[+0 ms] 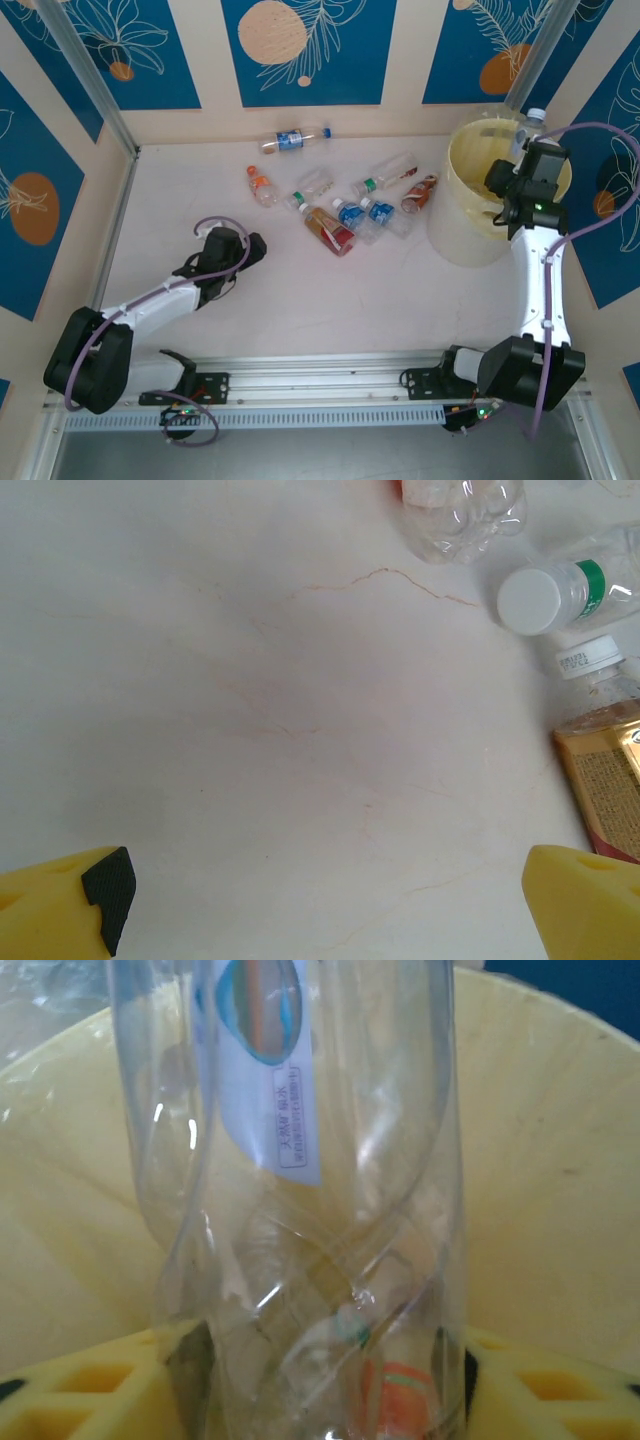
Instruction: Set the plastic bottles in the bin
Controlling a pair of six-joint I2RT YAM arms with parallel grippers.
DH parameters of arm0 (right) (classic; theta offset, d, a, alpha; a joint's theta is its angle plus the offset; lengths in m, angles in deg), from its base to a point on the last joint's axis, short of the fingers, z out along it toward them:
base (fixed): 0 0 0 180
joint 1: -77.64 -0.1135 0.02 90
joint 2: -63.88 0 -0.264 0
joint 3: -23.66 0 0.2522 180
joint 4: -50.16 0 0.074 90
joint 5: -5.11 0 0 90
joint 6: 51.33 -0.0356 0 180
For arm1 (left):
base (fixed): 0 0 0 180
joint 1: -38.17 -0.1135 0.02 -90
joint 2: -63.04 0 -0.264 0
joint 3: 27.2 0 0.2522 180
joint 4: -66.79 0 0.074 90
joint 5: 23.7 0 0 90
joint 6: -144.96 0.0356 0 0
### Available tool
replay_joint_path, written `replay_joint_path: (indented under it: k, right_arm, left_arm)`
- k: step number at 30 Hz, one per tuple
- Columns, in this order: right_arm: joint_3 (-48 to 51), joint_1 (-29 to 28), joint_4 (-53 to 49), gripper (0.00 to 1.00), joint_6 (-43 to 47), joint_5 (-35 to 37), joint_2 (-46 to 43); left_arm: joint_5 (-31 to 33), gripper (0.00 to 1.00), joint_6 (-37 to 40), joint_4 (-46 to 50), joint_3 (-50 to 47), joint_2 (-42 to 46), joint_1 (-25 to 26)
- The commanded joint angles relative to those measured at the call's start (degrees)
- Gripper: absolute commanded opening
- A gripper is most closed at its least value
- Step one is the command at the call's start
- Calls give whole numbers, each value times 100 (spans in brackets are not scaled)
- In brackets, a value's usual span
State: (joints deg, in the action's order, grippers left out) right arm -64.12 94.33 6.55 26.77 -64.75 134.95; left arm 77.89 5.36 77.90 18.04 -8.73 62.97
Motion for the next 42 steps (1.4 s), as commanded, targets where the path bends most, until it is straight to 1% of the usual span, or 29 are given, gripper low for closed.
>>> replay_joint_path:
  k: [1, 3, 5, 8, 12, 16, 21, 25, 27, 29, 31, 33, 34, 36, 38, 42]
  right_arm:
    - [-348, 42, -225, 67, -135, 553, 103]
    - [-422, 44, -327, 70, -300, 984, 158]
    - [-467, 43, -377, 73, -405, 1263, 186]
    - [-559, 43, -473, 74, -505, 1283, 180]
    - [-652, 18, -538, 75, -656, 782, 52]
    - [-619, -55, -494, 78, -814, 81, -158]
    - [-469, -231, -277, 100, -984, -582, -544]
    - [-371, -363, -142, 100, -977, -1182, -845]
    - [-253, -422, -7, 100, -769, -1708, -991]
    - [-114, -527, 115, 100, -715, -2067, -1135]
    - [3, -709, 209, 100, -702, -2481, -1250]
    - [145, -982, 342, 99, -703, -2828, -1384]
    - [223, -1148, 427, 100, -682, -2950, -1443]
    - [502, -1663, 750, 100, -514, -3133, -1620]
    - [833, -2279, 1077, 100, -241, -3097, -1784]
    - [1331, -3303, 1460, 99, 59, -2569, -1843]
  left_arm:
    - [-65, 100, -23, -24, 16, -3, -98]
    - [-78, 100, -32, -24, 15, -13, -100]
    - [-87, 100, -29, -29, 2, -19, -102]
    - [-87, 100, -41, -26, -14, -39, -116]
    - [-134, 100, -6, -29, 14, -86, -155]
    - [-277, 100, 67, -24, 89, -209, -189]
    - [-556, 100, 326, 81, 390, -436, -295]
    - [-731, 100, 710, 176, 750, -626, -431]
    - [-797, 100, 955, 276, 1004, -777, -520]
    - [-898, 100, 1074, 481, 1313, -964, -625]
    - [-928, 100, 996, 771, 1704, -1184, -697]
    - [-888, 100, 756, 1050, 2151, -1452, -704]
    - [-1033, 100, 721, 1020, 2282, -1577, -697]
    - [-1389, 100, 603, 880, 2577, -1890, -683]
    - [-1286, 100, 449, 900, 2818, -2152, -648]
    - [-574, 100, 172, 1191, 3372, -2652, -568]
